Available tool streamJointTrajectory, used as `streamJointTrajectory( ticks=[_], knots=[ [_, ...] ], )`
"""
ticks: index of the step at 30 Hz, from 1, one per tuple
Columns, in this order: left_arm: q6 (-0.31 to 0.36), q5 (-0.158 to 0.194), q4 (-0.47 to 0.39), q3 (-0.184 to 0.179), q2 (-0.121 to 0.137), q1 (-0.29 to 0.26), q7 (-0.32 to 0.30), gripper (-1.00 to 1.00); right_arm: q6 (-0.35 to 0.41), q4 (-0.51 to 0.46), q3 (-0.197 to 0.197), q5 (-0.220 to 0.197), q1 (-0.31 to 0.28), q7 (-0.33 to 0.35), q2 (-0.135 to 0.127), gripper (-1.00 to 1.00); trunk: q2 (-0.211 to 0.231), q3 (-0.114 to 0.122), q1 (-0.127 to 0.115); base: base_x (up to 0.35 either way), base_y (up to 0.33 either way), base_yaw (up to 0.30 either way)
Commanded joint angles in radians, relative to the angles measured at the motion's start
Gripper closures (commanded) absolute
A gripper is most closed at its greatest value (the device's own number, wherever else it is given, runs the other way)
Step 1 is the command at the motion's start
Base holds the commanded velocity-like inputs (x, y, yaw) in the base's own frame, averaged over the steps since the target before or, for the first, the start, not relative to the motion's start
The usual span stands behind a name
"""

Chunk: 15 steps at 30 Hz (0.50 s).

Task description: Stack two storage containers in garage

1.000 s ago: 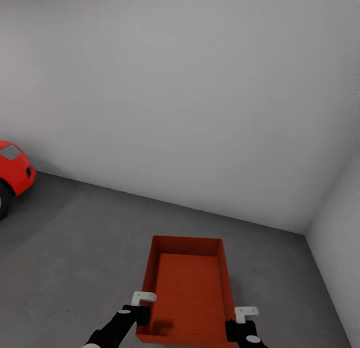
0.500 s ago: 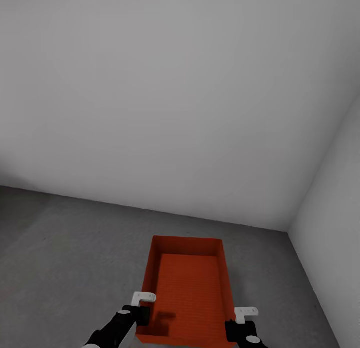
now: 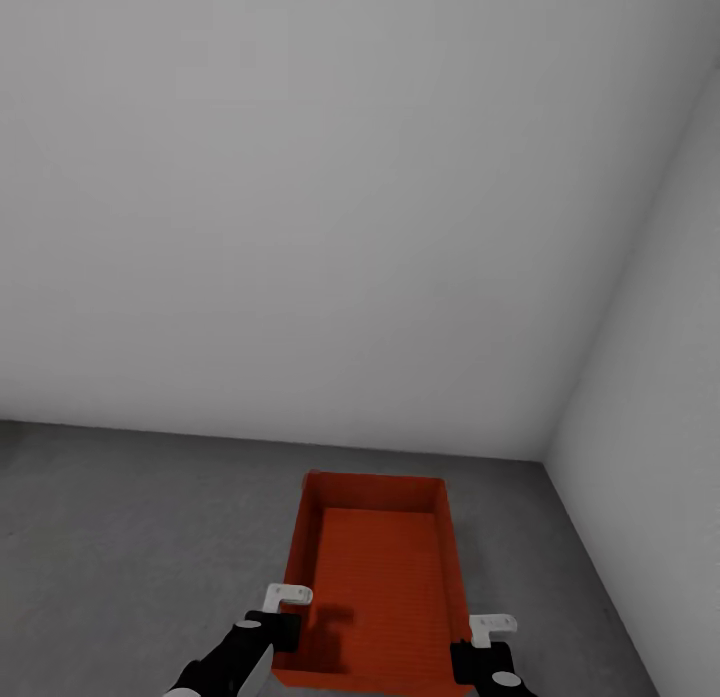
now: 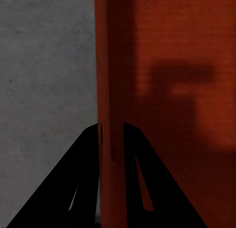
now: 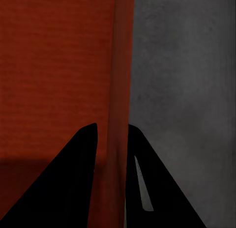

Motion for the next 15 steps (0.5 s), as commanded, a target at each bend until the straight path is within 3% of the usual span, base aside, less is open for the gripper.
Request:
streamJointTrajectory(
  ticks=[1,11,15],
  knots=[
    [0.006,0.006,0.0,-0.027,-0.004,0.001,0.004,1.0,-0.006,0.001,-0.002,-0.008,-0.002,-0.003,0.001,1.0,-0.001,-0.001,0.001,0.322,0.0,-0.242],
    [0.005,0.007,0.0,-0.023,-0.003,0.002,0.004,1.0,-0.006,0.001,-0.002,-0.006,-0.002,-0.003,0.001,1.0,-0.001,-0.001,0.001,0.318,0.0,-0.242],
    [0.005,0.006,-0.001,-0.024,-0.003,0.002,0.004,1.0,-0.006,0.001,-0.002,-0.008,-0.002,-0.003,0.0,1.0,-0.001,-0.001,0.001,0.166,0.0,-0.13]
  ],
)
